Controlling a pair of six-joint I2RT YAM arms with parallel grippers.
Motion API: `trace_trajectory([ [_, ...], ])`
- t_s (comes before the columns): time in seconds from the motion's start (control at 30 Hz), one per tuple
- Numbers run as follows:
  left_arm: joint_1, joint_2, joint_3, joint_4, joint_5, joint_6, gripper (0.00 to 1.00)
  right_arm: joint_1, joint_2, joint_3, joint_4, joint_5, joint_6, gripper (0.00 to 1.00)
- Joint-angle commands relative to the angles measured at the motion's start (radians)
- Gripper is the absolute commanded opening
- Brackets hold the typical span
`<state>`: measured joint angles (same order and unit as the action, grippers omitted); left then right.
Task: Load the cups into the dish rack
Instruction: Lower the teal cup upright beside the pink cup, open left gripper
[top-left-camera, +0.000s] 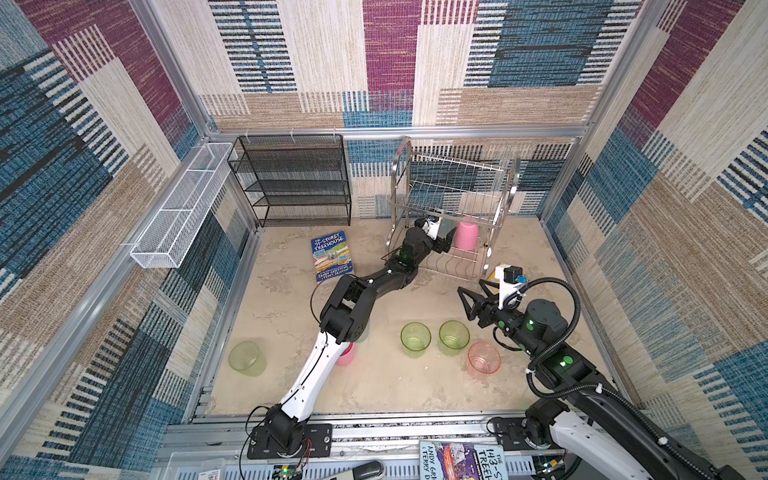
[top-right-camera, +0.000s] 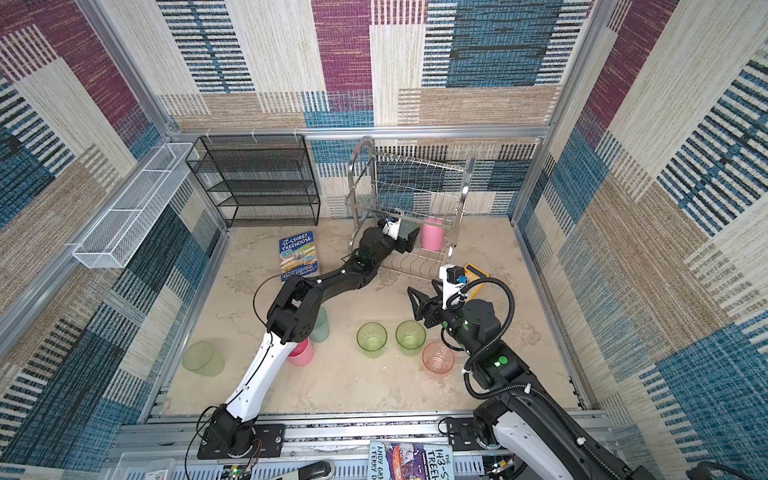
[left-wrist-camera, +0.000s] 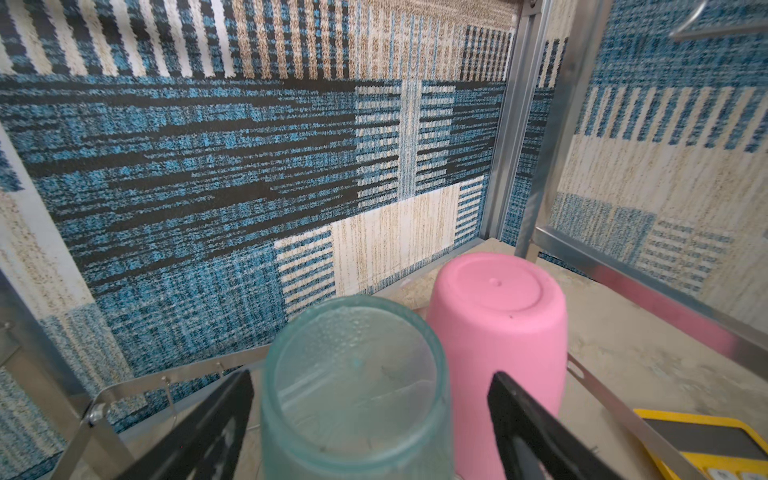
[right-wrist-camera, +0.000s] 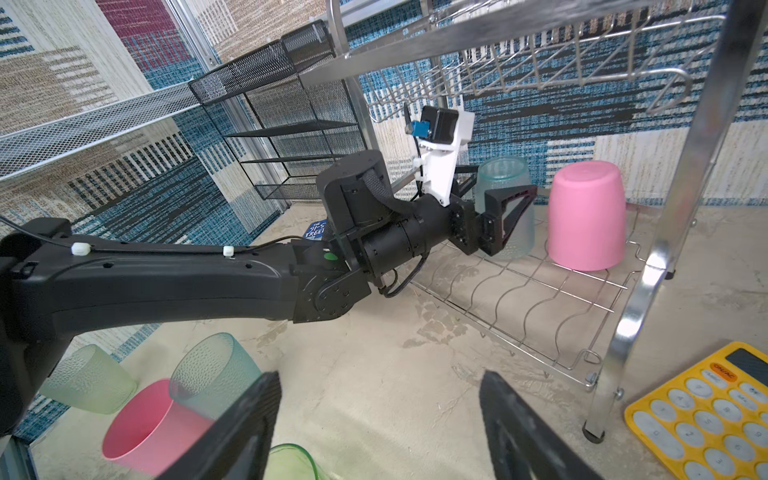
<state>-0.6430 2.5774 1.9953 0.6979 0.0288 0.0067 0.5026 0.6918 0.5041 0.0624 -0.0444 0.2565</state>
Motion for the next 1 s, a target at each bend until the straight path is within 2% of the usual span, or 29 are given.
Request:
trace_trajectory([
  [0.0, -0.001, -0.035, -0.046, 0.094, -0.004, 0.025, 0.92, 0.000, -0.005, 0.009, 0.018, 0.006, -0.005, 0.78],
  [0.5, -0.006, -0.197, -0.366, 0.251, -0.018, 0.026, 0.90, 0.000, 0.029, 0.018, 0.015, 0.027, 0.001, 0.77],
  [0.97, -0.049, -0.450, -0.786, 0.393, -0.092, 0.009, 0.89, 0.001, 0.091, 0.062, -0.056, 0.074, 0.048, 0.75],
])
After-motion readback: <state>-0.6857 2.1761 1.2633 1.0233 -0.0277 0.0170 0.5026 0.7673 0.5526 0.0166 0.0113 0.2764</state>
